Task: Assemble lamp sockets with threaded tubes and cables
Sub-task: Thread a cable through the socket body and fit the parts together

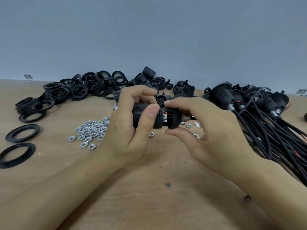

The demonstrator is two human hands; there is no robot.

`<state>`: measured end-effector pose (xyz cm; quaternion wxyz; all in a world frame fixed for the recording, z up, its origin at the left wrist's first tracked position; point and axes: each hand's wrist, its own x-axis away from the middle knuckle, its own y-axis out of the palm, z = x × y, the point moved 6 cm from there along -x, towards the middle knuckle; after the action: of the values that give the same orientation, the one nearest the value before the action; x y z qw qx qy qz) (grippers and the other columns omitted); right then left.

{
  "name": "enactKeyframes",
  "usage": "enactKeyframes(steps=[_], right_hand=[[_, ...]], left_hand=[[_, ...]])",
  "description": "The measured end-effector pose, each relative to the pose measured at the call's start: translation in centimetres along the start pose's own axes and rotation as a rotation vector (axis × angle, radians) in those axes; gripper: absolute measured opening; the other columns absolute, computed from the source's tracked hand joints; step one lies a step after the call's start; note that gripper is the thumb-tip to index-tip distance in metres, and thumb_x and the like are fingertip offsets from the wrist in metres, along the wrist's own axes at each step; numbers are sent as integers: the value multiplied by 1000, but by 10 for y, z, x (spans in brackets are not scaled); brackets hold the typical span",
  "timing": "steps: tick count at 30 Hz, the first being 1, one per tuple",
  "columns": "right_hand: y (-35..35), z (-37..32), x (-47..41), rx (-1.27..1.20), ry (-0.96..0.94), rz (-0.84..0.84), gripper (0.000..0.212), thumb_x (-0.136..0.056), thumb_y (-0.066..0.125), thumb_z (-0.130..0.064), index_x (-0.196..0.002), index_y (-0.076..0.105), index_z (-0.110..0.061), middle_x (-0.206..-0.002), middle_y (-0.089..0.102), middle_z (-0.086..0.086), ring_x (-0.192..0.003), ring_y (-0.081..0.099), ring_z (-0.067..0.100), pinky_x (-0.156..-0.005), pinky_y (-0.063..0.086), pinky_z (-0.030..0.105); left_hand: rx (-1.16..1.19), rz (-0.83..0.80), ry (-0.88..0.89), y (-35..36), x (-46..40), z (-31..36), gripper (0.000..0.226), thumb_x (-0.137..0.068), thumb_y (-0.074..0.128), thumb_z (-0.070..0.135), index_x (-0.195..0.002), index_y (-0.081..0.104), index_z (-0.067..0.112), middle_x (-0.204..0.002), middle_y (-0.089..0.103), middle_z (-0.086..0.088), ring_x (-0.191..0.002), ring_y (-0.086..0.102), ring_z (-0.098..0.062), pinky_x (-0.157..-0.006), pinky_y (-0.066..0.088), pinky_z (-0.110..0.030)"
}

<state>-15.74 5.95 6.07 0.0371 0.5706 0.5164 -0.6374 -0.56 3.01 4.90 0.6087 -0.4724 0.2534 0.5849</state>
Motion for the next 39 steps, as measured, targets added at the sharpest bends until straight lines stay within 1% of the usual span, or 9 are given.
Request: enactKeyframes(steps=[5, 12, 16, 21, 23, 27, 33, 36, 39], right_hand=[[-7, -4, -2, -15, -115, 80, 36, -81, 77, -6, -115, 67, -1, -113, 68, 8, -106, 62, 19, -96, 47, 24], [-6, -7, -2, -77, -82, 78, 40, -78, 79, -11, -116, 67, -3, -110, 69, 5, -102, 64, 19, -93, 49, 25], [-7, -10, -3, -83, -104, 71, 40, -77, 79, -11, -115, 68, -3, -109, 69, 4, -99, 65, 20, -86, 52, 28], [3, -7, -1, -153, -53, -68, 43, -75, 79, -18, -115, 70, -6, -111, 72, 2, -93, 69, 22, -74, 54, 31], [6, -3, -1, -184, 17, -102, 42, -76, 77, -21, -116, 70, -8, -109, 72, 1, -92, 69, 19, -74, 53, 30], [3, 7, -2, -255, 155, -130, 44, -80, 72, -28, -122, 67, -18, -106, 72, -11, -90, 69, 18, -77, 52, 34], [2, 13, -1, -415, 265, -207, 41, -78, 70, -36, -119, 66, -30, -104, 70, -26, -97, 65, -6, -83, 50, 14], [3, 15, -2, -358, 295, -244, 42, -80, 66, -43, -120, 68, -28, -79, 71, -8, -68, 63, 10, -62, 48, 20], [8, 18, 0, -363, 322, -309, 36, -84, 61, -46, -114, 70, -28, -68, 61, 7, -64, 53, 28, -60, 43, 35]], left_hand=[[113, 0, -93, 0, 0, 3, 27, -97, 53, 47, -107, 44, 24, -95, 56, -2, -82, 57, -18, -72, 48, -28], [155, -67, -80, 2, -2, 8, 36, -92, 58, 52, -106, 41, 24, -94, 59, -13, -82, 60, -22, -70, 51, -33], [155, -114, -82, 4, 0, 4, 39, -95, 48, 57, -110, 40, 22, -94, 58, -11, -84, 59, -18, -74, 49, -20], [198, -140, -243, 8, 4, -8, 63, -91, 22, 76, -111, 47, 21, -77, 58, -8, -60, 58, -24, -53, 43, -29], [236, -159, -320, 10, 6, -14, 58, -94, 21, 73, -107, 49, 24, -75, 57, -6, -56, 53, -11, -53, 39, -19], [453, -288, -467, 12, 12, -22, 26, -84, 43, 45, -106, 50, 32, -71, 49, -4, -50, 39, -13, -45, 31, -23], [147, -229, -273, 8, 5, -8, 36, -101, 32, 38, -102, 50, 7, -62, 45, 5, -51, 40, -5, -52, 33, -13], [147, -125, -385, 11, 5, -12, 53, -98, 29, 51, -92, 46, 1, -55, 40, 11, -46, 36, -2, -49, 32, -11], [249, -113, -575, 19, 12, -22, 60, -96, 31, 58, -90, 42, 0, -50, 36, 12, -40, 33, -3, -41, 32, -14]])
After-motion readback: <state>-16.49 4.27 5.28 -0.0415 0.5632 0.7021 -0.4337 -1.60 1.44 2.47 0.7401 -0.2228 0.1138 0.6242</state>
